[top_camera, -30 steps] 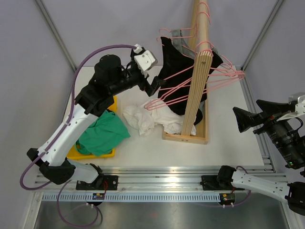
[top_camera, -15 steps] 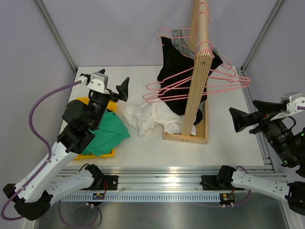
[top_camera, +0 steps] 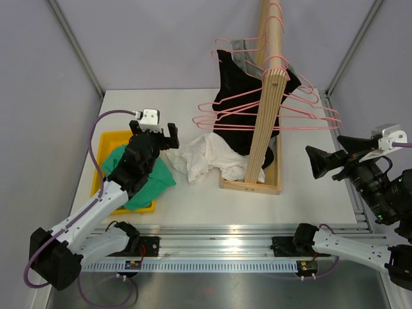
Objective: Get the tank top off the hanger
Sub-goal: Place the tank top into the basket
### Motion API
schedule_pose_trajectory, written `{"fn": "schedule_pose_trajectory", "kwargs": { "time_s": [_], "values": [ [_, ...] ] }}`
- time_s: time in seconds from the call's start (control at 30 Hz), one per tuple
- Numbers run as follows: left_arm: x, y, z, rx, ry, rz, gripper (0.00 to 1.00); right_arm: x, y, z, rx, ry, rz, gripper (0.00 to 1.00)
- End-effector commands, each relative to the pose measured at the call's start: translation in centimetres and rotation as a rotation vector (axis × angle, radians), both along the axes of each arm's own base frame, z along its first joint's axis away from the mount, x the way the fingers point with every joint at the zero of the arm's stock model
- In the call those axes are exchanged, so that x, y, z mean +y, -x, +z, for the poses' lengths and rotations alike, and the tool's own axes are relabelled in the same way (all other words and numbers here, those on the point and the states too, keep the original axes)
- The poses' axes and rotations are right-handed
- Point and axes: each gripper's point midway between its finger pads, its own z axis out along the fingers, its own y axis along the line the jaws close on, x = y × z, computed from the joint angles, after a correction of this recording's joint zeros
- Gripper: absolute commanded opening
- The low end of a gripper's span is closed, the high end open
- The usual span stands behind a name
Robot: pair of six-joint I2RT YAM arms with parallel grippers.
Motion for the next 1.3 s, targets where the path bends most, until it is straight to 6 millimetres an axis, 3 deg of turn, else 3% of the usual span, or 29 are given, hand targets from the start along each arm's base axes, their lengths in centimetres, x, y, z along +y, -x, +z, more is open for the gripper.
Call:
{"fn": "schedule_pose_trajectory", "kwargs": {
  "time_s": [0.0,0.03,0.1,0.17,0.23,0.27,0.43,0.5,0.83,0.97,1.03,1.13,1.17,1.2,1.27],
  "values": [
    [-1.1,-0.4,1.7,-0.083,0.153,-0.056,0.99,0.1,-0.2,0.5,-0.008,-0.028,-0.009,0.99],
    [-1.9,-0.4,0.1,-0.059,0.139,-0.101,0.99,0.1,-0.2,0.4,-0.008,-0.028,-0.009,1.0],
    [-3.3,-0.3,-0.4,-0.075,0.136,-0.176,0.99,0.2,-0.3,0.2,-0.008,-0.028,-0.009,0.99],
    [-5.3,-0.4,-2.6,-0.031,0.114,-0.277,0.99,0.4,-0.3,0.1,-0.006,-0.024,-0.008,0.99],
    [-7.3,-0.1,-3.4,-0.024,0.105,-0.385,0.99,0.4,-0.4,0.1,-0.004,-0.02,-0.009,0.99],
    [-8.2,-0.4,-5.1,0.016,0.089,-0.421,0.99,0.6,-0.4,0.1,-0.001,-0.017,-0.009,0.99],
    [-11.2,-0.6,-9.5,0.116,0.069,-0.563,0.99,0.4,-0.4,0.2,-0.001,-0.02,-0.012,0.99],
    [-11.6,-0.8,-11.6,0.15,0.066,-0.576,0.99,0.3,-0.4,0.1,0.0,-0.017,-0.02,1.0],
    [-13.3,-1.1,-18.1,0.289,-0.002,-0.592,0.99,-0.2,-0.3,0.2,0.0,-0.014,-0.031,0.99],
    [-12.8,-0.2,-21.8,0.419,-0.153,-0.526,0.99,-0.3,-0.3,0.3,-0.004,-0.016,-0.033,0.99],
    [-12.3,-0.1,-22.8,0.445,-0.199,-0.485,0.99,-0.2,-0.4,0.3,-0.007,-0.015,-0.031,1.0],
    [-10.7,0.4,-24.6,0.508,-0.246,-0.424,0.89,-0.2,-0.3,0.2,-0.009,-0.018,-0.03,0.99],
    [-10.4,0.6,-25.0,0.52,-0.253,-0.419,0.72,-0.2,-0.3,0.2,-0.01,-0.021,-0.03,0.99],
    [-10.1,0.6,-25.2,0.526,-0.26,-0.405,0.45,-0.4,-0.3,0.2,-0.011,-0.024,-0.033,1.0],
    [-9.7,0.7,-25.4,0.542,-0.27,-0.391,0.18,-0.5,-0.2,0.2,-0.013,-0.026,-0.036,1.0]
  ]
}}
